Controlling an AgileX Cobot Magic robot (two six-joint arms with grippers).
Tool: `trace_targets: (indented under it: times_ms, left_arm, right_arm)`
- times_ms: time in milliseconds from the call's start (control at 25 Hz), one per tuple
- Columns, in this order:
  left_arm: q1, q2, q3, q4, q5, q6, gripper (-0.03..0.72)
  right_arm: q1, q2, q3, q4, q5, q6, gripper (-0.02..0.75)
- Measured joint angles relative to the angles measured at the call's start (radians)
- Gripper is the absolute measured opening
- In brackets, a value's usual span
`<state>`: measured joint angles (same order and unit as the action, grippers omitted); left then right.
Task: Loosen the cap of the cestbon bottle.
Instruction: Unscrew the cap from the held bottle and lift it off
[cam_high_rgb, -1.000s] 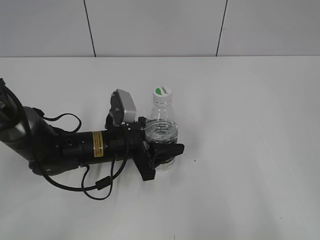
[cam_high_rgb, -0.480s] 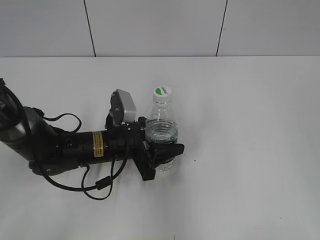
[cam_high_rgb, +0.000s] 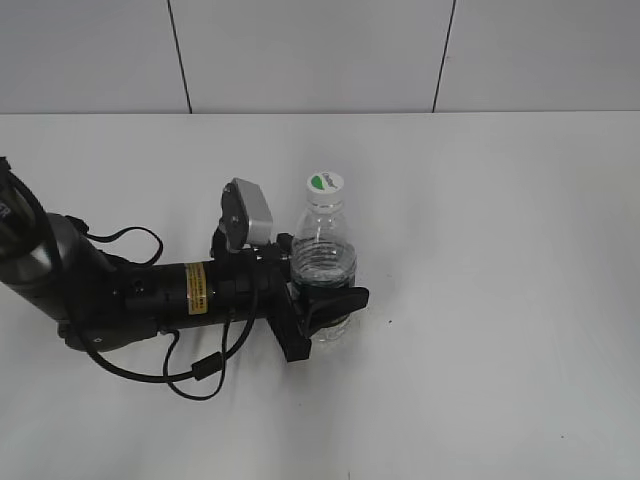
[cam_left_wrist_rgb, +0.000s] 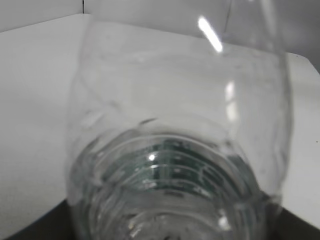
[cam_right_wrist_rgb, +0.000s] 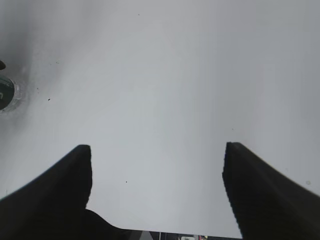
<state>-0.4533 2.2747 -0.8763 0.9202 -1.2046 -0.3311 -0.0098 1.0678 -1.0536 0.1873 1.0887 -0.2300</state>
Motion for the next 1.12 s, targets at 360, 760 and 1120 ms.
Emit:
trace_targets:
  times_ms: [360, 760, 1120]
  left_arm:
    - [0.0, 0.0, 0.0, -0.001, 0.0, 0.0, 0.402]
    - [-0.001, 0.0, 0.0, -0.001, 0.0, 0.0, 0.402]
    - [-0.001, 0.0, 0.0, -0.001, 0.0, 0.0, 0.402]
  right_arm:
    - [0.035, 0.297, -0.179, 0.009, 0.009, 0.0, 0.599]
    - [0.333, 0.529, -0.39, -0.012, 0.015, 0.024, 0.597]
    - [0.514, 0.727, -0.628, -0.012, 0.098, 0.073, 0.597]
